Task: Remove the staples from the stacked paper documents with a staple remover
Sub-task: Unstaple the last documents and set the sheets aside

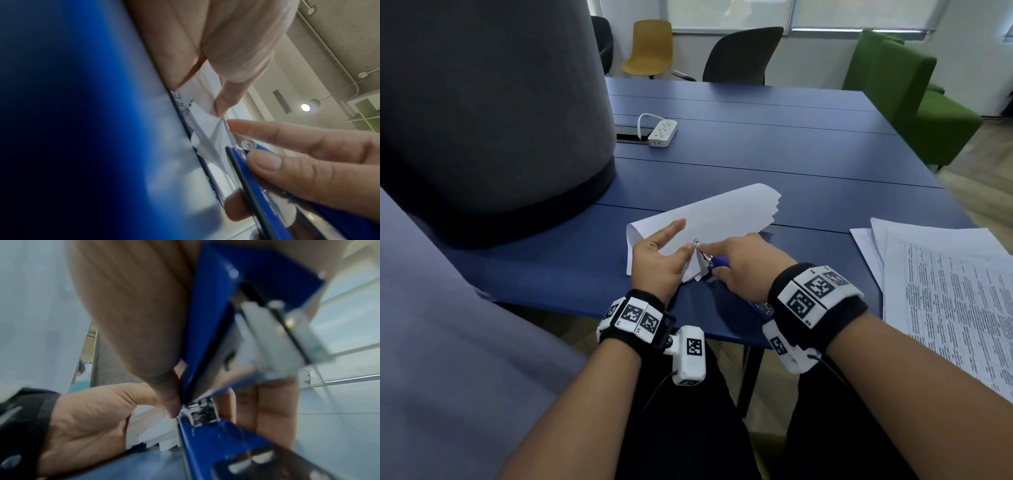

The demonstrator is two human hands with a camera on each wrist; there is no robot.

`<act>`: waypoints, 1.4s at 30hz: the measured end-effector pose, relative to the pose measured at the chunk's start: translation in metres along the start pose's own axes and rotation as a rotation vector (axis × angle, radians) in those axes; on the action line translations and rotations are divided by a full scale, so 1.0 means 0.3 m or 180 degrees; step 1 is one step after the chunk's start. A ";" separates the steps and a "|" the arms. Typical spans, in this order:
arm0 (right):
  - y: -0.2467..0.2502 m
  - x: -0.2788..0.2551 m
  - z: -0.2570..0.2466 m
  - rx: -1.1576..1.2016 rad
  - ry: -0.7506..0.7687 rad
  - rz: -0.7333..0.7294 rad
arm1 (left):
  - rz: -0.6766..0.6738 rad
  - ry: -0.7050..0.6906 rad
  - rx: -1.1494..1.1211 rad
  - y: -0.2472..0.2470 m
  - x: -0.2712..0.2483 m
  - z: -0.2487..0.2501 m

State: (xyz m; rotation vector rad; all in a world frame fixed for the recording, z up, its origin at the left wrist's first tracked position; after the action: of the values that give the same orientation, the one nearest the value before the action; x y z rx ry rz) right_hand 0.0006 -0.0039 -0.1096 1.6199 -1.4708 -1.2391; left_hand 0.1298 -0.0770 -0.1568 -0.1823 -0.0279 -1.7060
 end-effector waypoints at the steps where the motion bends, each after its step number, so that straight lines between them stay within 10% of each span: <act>1: -0.003 0.003 0.000 0.0022 0.0014 0.0008 | -0.0019 0.0005 -0.0027 -0.002 0.000 0.001; 13: 0.055 -0.029 -0.037 0.0910 0.0414 0.0582 | 0.0123 0.0530 -0.0856 0.005 0.002 -0.035; 21: 0.140 -0.031 0.124 0.4661 -0.0146 0.0705 | 0.0263 0.0741 -0.1256 0.015 0.004 -0.046; 29: 0.140 -0.092 0.060 -0.0001 0.0188 0.0545 | 0.0171 0.0574 -0.1164 -0.002 0.005 -0.035; 42: 0.064 -0.027 0.033 0.0160 0.0019 0.0567 | 0.0044 0.0404 -0.0960 0.003 0.008 -0.030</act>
State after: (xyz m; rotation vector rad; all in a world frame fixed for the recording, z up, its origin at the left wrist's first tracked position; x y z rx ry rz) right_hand -0.0157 0.0017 -0.0941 1.4867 -1.6161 -1.1049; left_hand 0.1295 -0.0807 -0.1654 -0.2968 0.3256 -1.6988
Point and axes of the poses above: each hand's wrist, its own x-axis towards the middle knuckle, its own y-axis out of the back of the hand, z = x × y, the point moved 8 cm from there along x, towards the middle knuckle, and after that the axes turned 3 degrees about -y, right-handed, at the moved point
